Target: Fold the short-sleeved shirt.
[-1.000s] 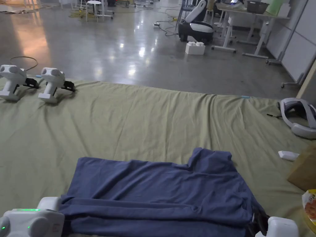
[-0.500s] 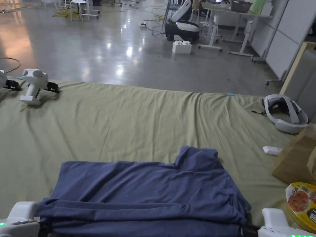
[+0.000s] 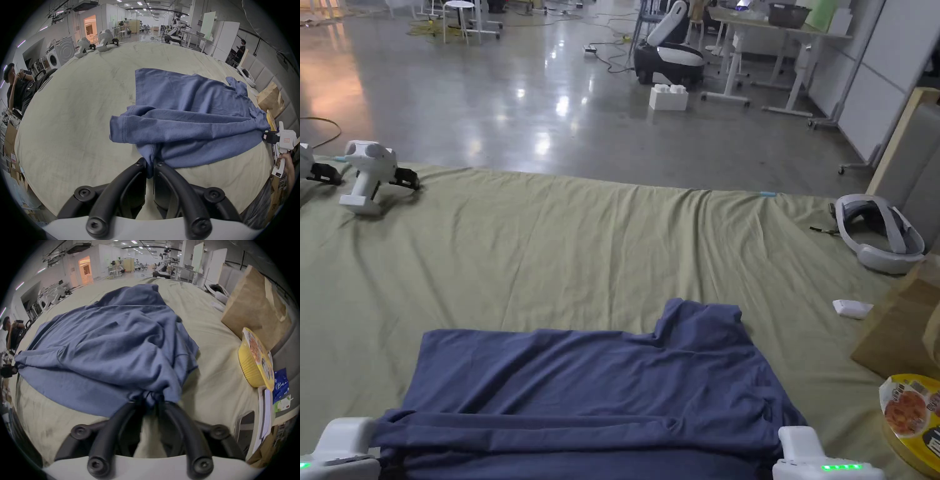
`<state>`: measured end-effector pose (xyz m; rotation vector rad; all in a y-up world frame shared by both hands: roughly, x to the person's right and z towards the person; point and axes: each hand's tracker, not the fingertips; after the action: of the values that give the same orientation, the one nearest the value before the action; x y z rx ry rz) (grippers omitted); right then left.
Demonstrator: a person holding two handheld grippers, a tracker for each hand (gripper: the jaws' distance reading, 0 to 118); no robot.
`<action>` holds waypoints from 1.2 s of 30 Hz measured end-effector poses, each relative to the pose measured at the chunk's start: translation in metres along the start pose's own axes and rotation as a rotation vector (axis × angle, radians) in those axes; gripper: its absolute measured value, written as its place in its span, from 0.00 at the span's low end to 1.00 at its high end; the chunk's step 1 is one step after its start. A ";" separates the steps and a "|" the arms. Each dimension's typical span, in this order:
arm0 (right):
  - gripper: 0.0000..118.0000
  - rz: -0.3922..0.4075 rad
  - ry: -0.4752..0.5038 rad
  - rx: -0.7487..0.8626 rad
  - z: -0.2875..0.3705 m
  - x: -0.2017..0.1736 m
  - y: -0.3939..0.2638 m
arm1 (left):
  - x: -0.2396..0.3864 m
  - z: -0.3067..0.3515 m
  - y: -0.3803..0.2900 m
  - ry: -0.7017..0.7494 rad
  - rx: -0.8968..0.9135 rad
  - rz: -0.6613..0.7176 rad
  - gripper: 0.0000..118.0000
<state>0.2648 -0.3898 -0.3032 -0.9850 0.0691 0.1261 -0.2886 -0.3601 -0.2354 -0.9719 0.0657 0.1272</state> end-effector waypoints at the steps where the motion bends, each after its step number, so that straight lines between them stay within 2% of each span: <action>1: 0.12 0.014 -0.007 -0.006 0.000 -0.004 0.000 | -0.001 0.000 0.000 0.019 -0.004 -0.015 0.08; 3: 0.09 0.014 -0.023 -0.009 0.002 -0.006 0.002 | 0.001 0.002 -0.001 0.019 0.002 -0.016 0.08; 7: 0.07 -0.054 -0.010 0.030 0.024 0.000 0.007 | -0.002 0.017 0.003 -0.007 0.039 0.003 0.08; 13: 0.07 0.005 -0.014 0.142 0.076 0.002 0.017 | -0.007 0.047 0.018 -0.031 0.115 -0.007 0.08; 16: 0.07 0.035 -0.013 0.138 0.099 0.000 0.015 | -0.009 0.062 0.017 -0.034 0.119 -0.007 0.08; 21: 0.07 0.037 -0.007 0.087 0.120 0.004 -0.013 | -0.028 0.078 -0.005 -0.070 0.073 -0.010 0.08; 27: 0.07 0.061 -0.019 -0.025 0.130 -0.005 -0.073 | -0.034 0.092 -0.057 -0.085 -0.032 -0.077 0.08; 30: 0.06 0.105 -0.106 -0.081 0.126 -0.010 -0.101 | -0.036 0.083 -0.083 -0.079 -0.128 -0.101 0.08; 32: 0.05 0.075 -0.147 -0.092 0.120 -0.006 -0.113 | -0.036 0.075 -0.095 -0.051 -0.153 -0.113 0.08; 34: 0.05 0.027 -0.083 -0.093 0.116 0.000 -0.119 | -0.037 0.066 -0.100 -0.076 -0.164 -0.091 0.08; 35: 0.05 0.027 -0.050 -0.095 0.114 0.000 -0.122 | -0.036 0.063 -0.101 -0.064 -0.154 -0.087 0.08; 36: 0.05 0.032 -0.069 -0.104 0.111 -0.001 -0.123 | -0.033 0.059 -0.101 -0.053 -0.157 -0.088 0.08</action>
<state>0.2808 -0.3646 -0.1407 -1.0824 0.0158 0.1946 -0.3074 -0.3699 -0.1161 -1.1257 -0.0362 0.0772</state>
